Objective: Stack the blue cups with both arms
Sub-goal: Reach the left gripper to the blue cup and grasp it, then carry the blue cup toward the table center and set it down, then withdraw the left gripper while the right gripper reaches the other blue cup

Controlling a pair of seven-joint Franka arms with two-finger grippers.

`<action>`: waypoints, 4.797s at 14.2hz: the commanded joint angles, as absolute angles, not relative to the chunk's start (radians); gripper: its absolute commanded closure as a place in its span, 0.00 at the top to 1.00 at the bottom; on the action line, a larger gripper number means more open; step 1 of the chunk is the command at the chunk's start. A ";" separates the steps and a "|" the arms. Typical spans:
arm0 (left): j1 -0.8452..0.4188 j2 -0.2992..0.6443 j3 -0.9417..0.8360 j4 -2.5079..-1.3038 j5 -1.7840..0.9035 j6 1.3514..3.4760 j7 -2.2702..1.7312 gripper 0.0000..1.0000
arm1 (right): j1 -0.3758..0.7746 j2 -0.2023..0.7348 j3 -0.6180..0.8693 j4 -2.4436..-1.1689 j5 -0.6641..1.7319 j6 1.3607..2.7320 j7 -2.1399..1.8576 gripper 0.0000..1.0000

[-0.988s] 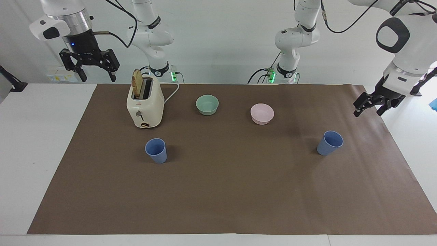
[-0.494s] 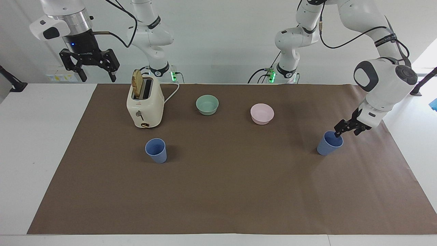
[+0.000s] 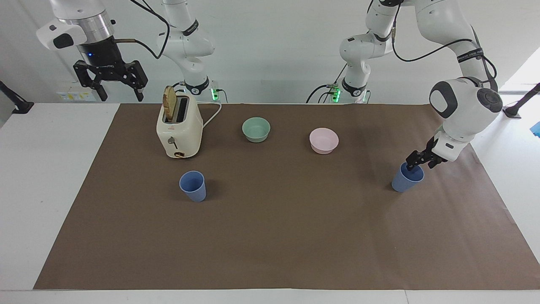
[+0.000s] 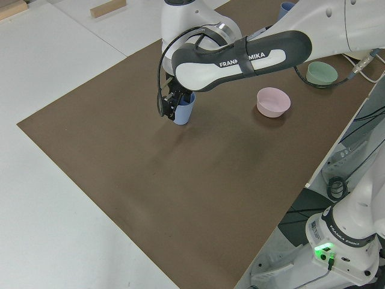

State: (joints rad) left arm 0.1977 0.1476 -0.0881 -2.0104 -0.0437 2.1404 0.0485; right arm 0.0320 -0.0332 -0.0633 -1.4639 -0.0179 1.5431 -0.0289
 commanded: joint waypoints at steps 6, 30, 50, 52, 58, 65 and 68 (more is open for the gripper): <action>0.184 0.181 -0.089 -1.916 -0.136 2.096 -0.030 0.00 | 0.021 -0.049 -0.060 -1.480 -0.011 1.552 -0.055 1.00; -0.422 0.316 -0.110 -1.744 -0.129 2.161 -0.841 0.00 | 0.021 -0.049 -0.058 -1.480 -0.011 1.552 -0.055 1.00; -0.204 0.126 -0.095 -1.713 0.011 1.852 -0.334 1.00 | 0.034 -0.055 -0.052 -1.629 -0.005 1.656 -0.045 1.00; -0.148 0.083 -0.095 -1.713 0.011 1.784 -0.215 1.00 | 0.034 -0.043 -0.052 -1.657 -0.006 1.687 -0.044 1.00; -0.061 0.003 -0.091 -1.706 0.012 1.680 0.031 1.00 | 0.052 0.014 -0.052 -1.799 0.037 1.899 -0.017 1.00; -0.005 -0.092 -0.068 -1.635 0.011 1.531 0.167 1.00 | 0.098 0.170 -0.052 -1.839 0.049 2.082 -0.015 1.00; -0.005 -0.086 -0.074 -1.534 0.005 1.439 0.158 1.00 | 0.101 0.221 -0.052 -1.854 0.049 2.155 -0.015 1.00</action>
